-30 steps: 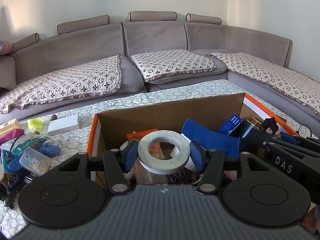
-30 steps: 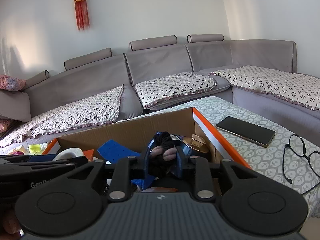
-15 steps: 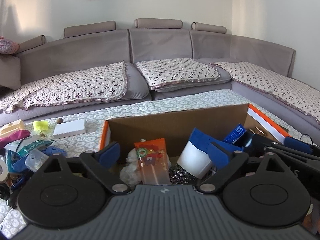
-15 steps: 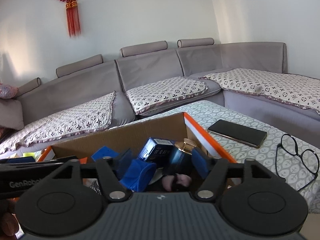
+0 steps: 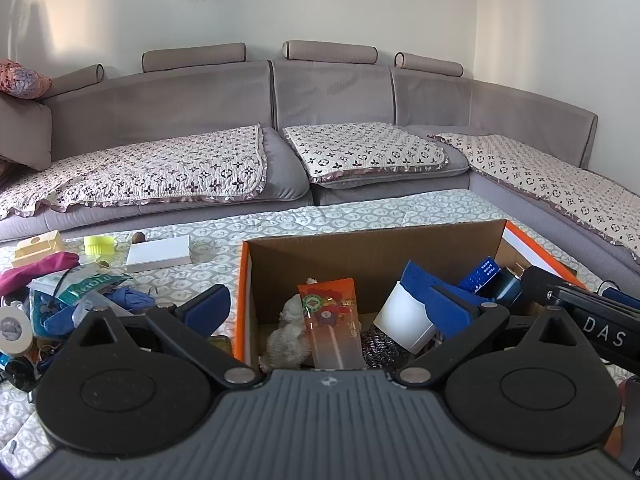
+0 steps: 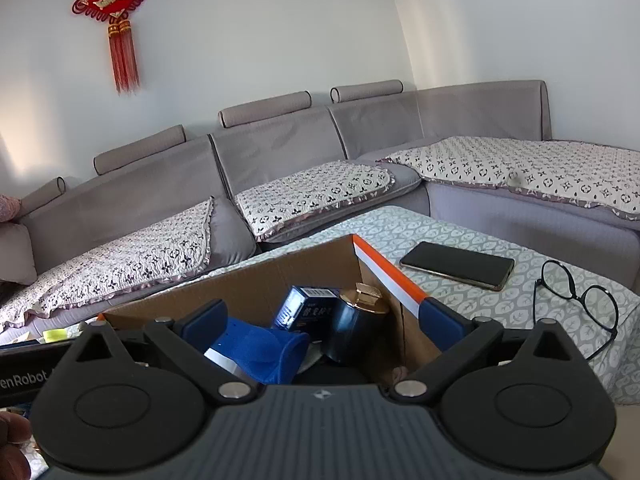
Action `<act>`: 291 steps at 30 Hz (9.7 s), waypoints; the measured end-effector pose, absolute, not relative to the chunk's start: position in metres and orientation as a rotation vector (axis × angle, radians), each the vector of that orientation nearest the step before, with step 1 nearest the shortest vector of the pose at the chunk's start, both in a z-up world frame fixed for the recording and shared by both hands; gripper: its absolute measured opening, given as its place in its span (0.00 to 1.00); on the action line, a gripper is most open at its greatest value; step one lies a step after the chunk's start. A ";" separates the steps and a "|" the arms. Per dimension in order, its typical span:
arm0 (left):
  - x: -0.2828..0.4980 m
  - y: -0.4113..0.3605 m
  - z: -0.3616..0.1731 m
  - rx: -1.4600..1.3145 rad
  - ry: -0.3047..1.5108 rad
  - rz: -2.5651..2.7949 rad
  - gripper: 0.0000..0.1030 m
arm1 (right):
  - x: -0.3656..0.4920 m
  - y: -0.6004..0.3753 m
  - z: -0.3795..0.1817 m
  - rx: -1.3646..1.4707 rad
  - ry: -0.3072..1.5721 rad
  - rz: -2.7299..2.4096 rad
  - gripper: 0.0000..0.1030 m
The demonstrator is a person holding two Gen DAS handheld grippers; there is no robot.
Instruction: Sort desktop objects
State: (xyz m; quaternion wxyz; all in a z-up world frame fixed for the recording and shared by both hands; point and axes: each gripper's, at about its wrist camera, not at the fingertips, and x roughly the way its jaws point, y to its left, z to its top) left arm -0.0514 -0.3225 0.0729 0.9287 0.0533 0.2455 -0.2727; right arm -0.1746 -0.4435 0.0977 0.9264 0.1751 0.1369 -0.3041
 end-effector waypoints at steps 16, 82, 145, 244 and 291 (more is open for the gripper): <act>-0.053 -0.244 0.073 0.068 0.487 -0.459 1.00 | -0.167 -0.374 0.116 0.282 0.274 -0.500 1.00; 0.058 -0.001 0.027 0.025 0.404 0.168 0.64 | -0.003 -0.133 0.034 0.078 0.584 0.047 0.63; -0.010 -0.044 0.063 0.067 0.194 0.119 0.11 | -0.043 -0.144 0.082 -0.007 0.515 0.035 0.25; -0.053 -0.310 0.066 0.243 0.545 -0.552 0.12 | -0.169 -0.441 0.090 0.247 0.396 -0.495 0.25; -0.068 -0.249 0.083 0.105 0.404 -0.507 1.00 | -0.188 -0.406 0.105 0.326 0.216 -0.560 1.00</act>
